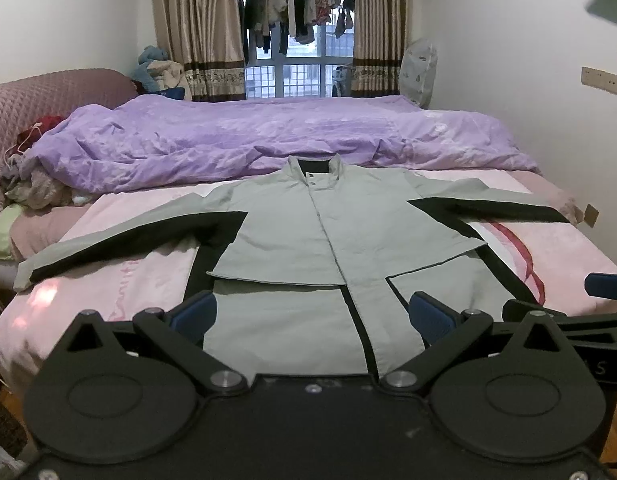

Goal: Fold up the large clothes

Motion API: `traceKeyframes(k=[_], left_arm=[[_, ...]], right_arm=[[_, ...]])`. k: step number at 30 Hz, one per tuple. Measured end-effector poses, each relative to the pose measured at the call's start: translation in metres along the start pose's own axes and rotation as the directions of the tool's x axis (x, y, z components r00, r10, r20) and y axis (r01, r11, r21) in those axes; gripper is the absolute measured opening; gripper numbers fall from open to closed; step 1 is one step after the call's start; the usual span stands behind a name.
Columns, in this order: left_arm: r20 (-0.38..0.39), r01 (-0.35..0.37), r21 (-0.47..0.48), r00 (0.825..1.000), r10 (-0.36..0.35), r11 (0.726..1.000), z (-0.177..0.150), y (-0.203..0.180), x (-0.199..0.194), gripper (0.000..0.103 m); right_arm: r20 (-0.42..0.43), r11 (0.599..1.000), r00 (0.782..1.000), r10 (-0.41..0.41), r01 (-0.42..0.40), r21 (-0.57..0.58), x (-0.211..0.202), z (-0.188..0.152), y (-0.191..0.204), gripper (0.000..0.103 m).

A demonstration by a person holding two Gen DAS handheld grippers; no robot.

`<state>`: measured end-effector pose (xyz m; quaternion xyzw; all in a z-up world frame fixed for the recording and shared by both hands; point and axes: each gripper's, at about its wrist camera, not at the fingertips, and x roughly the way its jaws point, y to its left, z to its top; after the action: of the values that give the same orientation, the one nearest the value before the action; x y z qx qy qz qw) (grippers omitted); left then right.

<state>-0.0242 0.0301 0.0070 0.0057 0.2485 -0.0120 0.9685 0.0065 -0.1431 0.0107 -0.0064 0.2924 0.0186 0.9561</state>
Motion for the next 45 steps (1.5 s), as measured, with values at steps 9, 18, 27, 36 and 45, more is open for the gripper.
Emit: traceKeyframes(k=[9,18,27,36,45], left_arm=[[-0.002,0.003,-0.013,1.0,-0.003,1.0,-0.001,0.002,0.004,0.103],[-0.068,-0.094,-0.086,0.994,0.088,0.992,0.001,0.039,0.083,0.103],[-0.097,-0.29,-0.141,0.955,0.279,0.946,0.041,0.146,0.16,0.103],[-0.114,-0.357,-0.107,0.932,0.345,0.928,0.08,0.249,0.198,0.103],[-0.134,-0.645,-0.15,0.764,0.631,0.749,0.072,0.417,0.206,0.103]], right_arm=[[0.005,1.0,1.0,0.001,-0.001,0.001,0.001,0.0,0.0,0.103],[0.077,0.979,0.997,0.004,-0.019,0.205,0.045,0.008,-0.046,0.103],[0.04,0.977,0.997,-0.071,0.062,0.203,0.116,0.03,-0.068,0.103],[0.096,0.99,0.986,-0.137,0.138,-0.004,0.163,0.061,-0.042,0.103],[0.154,0.991,0.981,-0.119,0.107,0.079,0.197,0.08,-0.052,0.103]])
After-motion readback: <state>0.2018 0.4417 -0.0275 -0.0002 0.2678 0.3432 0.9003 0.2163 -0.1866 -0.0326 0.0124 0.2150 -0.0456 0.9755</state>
